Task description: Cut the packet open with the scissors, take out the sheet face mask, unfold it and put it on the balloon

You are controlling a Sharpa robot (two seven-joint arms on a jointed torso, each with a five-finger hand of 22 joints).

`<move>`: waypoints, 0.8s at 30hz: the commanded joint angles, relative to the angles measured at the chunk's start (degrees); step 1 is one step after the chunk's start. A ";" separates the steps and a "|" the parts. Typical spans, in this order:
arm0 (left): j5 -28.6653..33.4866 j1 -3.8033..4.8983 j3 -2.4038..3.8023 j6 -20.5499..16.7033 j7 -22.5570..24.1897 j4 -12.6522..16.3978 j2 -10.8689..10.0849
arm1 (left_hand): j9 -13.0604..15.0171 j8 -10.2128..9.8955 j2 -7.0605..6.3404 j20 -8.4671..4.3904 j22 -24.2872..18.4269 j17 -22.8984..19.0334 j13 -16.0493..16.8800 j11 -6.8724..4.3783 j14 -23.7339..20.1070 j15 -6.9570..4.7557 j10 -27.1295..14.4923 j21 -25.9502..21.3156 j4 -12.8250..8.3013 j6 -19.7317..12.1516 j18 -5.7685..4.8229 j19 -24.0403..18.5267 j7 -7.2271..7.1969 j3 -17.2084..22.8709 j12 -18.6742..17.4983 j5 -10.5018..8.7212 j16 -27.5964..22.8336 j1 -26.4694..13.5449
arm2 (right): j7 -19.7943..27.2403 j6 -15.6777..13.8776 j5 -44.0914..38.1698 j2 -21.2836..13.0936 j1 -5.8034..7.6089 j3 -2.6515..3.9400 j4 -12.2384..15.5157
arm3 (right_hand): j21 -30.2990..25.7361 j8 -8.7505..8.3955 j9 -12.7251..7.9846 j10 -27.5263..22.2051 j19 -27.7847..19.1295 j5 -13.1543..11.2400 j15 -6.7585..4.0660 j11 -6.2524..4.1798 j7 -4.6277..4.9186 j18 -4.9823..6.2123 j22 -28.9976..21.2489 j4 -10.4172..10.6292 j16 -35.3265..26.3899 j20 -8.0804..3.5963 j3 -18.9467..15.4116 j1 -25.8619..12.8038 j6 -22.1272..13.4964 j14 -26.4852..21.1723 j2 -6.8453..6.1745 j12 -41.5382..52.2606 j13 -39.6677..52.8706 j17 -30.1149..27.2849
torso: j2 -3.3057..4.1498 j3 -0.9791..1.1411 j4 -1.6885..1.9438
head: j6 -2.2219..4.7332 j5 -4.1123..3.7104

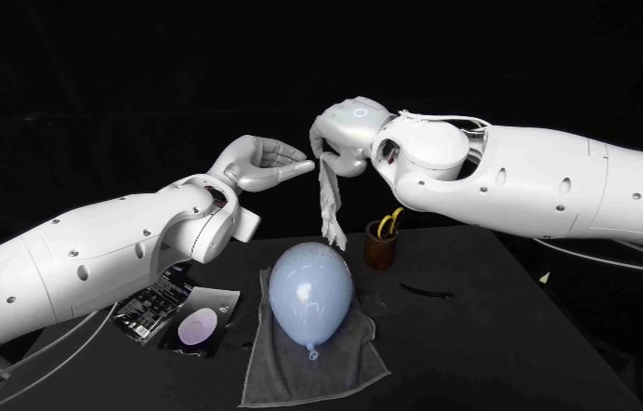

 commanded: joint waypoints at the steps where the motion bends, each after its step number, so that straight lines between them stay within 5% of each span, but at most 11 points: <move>1: 1.01 0.00 0.12 -0.77 -2.11 -0.31 0.85 | -0.03 0.30 0.69 0.01 0.03 -0.14 -0.11 -0.07 -0.13 -0.08 -0.03 -0.24 -0.07 0.69 -1.05 -0.36 1.18 -0.33 0.20 -0.08 -0.28 0.04 | -0.91 -1.73 -0.21 0.32 -0.18 0.04 0.09 | 0.18 0.19 1.86 0.53 2.49 0.32 -0.32 -0.04 0.16 -0.41 12.17 0.11 0.32 0.05 0.14 0.73 0.46 6.02 0.15 0.23 3.32 14.79 | 0.03 -0.02 0.08 | 0.02 0.03; 14: -0.33 -0.01 0.15 1.08 -5.75 -1.65 3.16 | -0.06 0.98 1.46 0.01 0.01 -0.96 -0.56 -0.47 -0.13 -0.30 0.54 -1.00 -0.18 1.69 -1.36 -0.91 0.68 -0.51 0.65 -0.10 -0.30 1.28 | -1.00 -3.05 -0.23 0.95 -0.50 0.05 0.26 | 0.36 0.21 1.85 0.53 2.55 0.41 -0.37 -0.05 0.18 -0.44 12.21 0.00 0.32 0.05 0.37 0.95 0.48 6.02 0.16 0.21 3.32 14.79 | 0.00 -0.07 0.06 | 0.06 -0.01; 24: -0.82 -0.02 0.16 1.24 -6.54 -1.79 3.80 | -0.16 2.14 3.54 -0.03 0.15 -1.85 -0.66 -1.45 1.03 -1.04 3.36 -1.35 -0.43 4.07 -1.25 0.05 -0.32 -0.14 2.40 -0.12 0.51 3.35 | -0.79 -3.27 -0.25 1.38 -0.61 0.05 0.20 | 0.43 0.21 1.85 0.55 2.58 0.43 -0.38 -0.05 0.19 -0.45 12.23 -0.03 0.35 0.05 0.42 0.99 0.48 6.03 0.14 0.25 3.36 14.85 | -0.02 -0.06 0.09 | 0.00 0.01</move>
